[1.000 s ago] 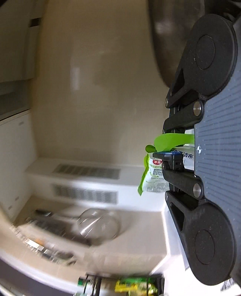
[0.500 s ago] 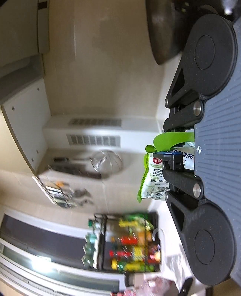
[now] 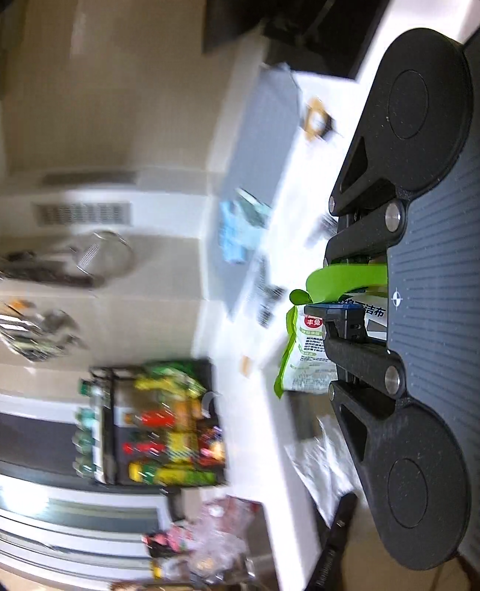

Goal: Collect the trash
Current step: 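Carry the tissue and green packet down over the blue bin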

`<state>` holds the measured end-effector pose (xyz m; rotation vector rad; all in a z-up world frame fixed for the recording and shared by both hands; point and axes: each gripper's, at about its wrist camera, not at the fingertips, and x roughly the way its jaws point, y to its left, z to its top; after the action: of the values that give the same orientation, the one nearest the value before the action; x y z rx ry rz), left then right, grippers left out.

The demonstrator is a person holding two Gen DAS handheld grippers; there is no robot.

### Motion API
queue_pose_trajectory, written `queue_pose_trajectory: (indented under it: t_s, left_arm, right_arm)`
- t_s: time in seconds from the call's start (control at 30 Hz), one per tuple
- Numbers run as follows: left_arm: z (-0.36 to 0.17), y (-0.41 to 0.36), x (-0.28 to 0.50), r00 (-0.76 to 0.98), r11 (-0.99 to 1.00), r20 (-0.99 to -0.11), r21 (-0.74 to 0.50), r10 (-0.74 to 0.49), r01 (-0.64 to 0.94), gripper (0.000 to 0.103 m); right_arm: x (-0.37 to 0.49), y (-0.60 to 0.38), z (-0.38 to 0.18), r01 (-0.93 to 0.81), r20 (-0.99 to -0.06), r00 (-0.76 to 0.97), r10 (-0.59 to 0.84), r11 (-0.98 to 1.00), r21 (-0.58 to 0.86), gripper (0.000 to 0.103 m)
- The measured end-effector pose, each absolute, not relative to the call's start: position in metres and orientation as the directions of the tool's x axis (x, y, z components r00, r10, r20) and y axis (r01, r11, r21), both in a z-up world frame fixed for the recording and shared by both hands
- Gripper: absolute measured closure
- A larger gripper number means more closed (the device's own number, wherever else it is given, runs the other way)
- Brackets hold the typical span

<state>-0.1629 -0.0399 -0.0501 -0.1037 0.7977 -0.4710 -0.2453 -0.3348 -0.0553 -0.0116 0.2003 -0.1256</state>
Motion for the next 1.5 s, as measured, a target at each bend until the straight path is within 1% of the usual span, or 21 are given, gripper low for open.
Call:
queue_pose_trajectory:
  t_s: [0.27,0.57,1.1,1.5]
  left_arm:
    - [-0.077,-0.048,-0.152,0.558,0.895,-0.709,-0.259,-0.431,0.362,0.103]
    - [-0.118,-0.068,-0.135,0.488,0.907,-0.789,-0.201,-0.374,0.371,0.103]
    - [-0.159,-0.097,-0.126,0.412,0.898,-0.852,-0.138,-0.323,0.418,0.103]
    - [-0.185,-0.102,-0.129,0.381,0.900,-0.890,-0.070,-0.251,0.430,0.103]
  right_arm:
    - [-0.219,-0.322,-0.097,0.080,-0.343,0.935,-0.087,0.996,-0.033,0.098]
    - [-0.184,-0.319,-0.138,0.068,-0.462,0.883,-0.087,0.996,-0.058,0.098]
    - [-0.164,-0.321,-0.165,0.058,-0.540,0.838,-0.081,0.996,-0.060,0.098]
    - [-0.149,-0.314,-0.183,0.038,-0.601,0.796,-0.073,0.997,-0.071,0.098]
